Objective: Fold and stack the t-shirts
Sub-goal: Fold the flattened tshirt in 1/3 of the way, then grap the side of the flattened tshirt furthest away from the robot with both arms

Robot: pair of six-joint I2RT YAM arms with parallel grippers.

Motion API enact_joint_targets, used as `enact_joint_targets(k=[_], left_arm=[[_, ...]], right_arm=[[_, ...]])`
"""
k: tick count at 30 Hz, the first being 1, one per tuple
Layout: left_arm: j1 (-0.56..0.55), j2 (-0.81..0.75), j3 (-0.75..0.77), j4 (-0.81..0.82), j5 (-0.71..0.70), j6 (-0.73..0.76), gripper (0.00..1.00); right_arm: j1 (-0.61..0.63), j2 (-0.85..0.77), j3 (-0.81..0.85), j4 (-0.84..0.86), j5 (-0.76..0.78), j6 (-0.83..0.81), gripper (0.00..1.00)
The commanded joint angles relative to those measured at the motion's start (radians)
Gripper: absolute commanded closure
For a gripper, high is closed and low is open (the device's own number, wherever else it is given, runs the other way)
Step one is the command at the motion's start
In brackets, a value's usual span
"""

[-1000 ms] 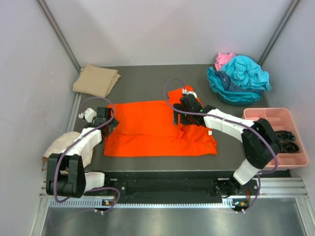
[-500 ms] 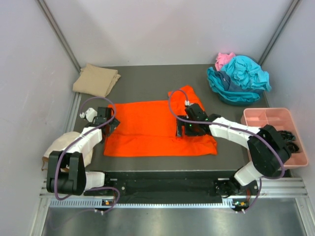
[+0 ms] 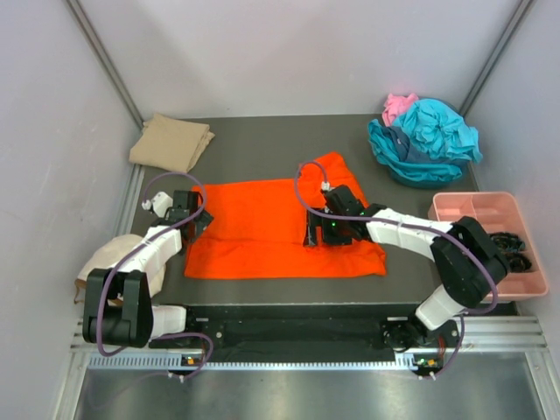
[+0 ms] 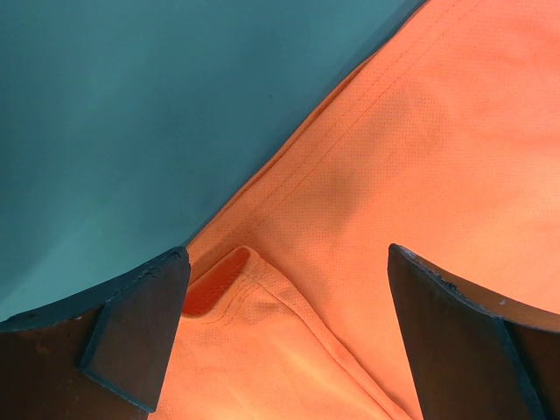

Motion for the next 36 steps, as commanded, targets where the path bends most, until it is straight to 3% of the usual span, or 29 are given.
enact_joint_targets(k=[1,19,24,31,36], left_arm=[[0.000,0.001,0.015,0.027,-0.005,0.012,0.01],[0.000,0.021,0.014,0.033,-0.010,0.010,0.01],[0.000,0.027,0.015,0.047,-0.004,0.007,0.01],[0.000,0.091,0.081,0.076,-0.019,0.030,0.01],[0.004,0.168,0.214,0.090,-0.065,0.082,0.01]], right_arm=[[0.015,0.030,0.067,0.068,-0.053,0.014,0.16],[0.018,0.095,0.173,0.084,-0.092,0.017,0.17],[0.018,0.047,0.179,0.004,0.046,-0.025,0.17],[0.000,-0.016,0.222,-0.067,0.368,-0.104,0.12],[-0.129,0.052,0.347,-0.029,0.327,-0.139,0.09]])
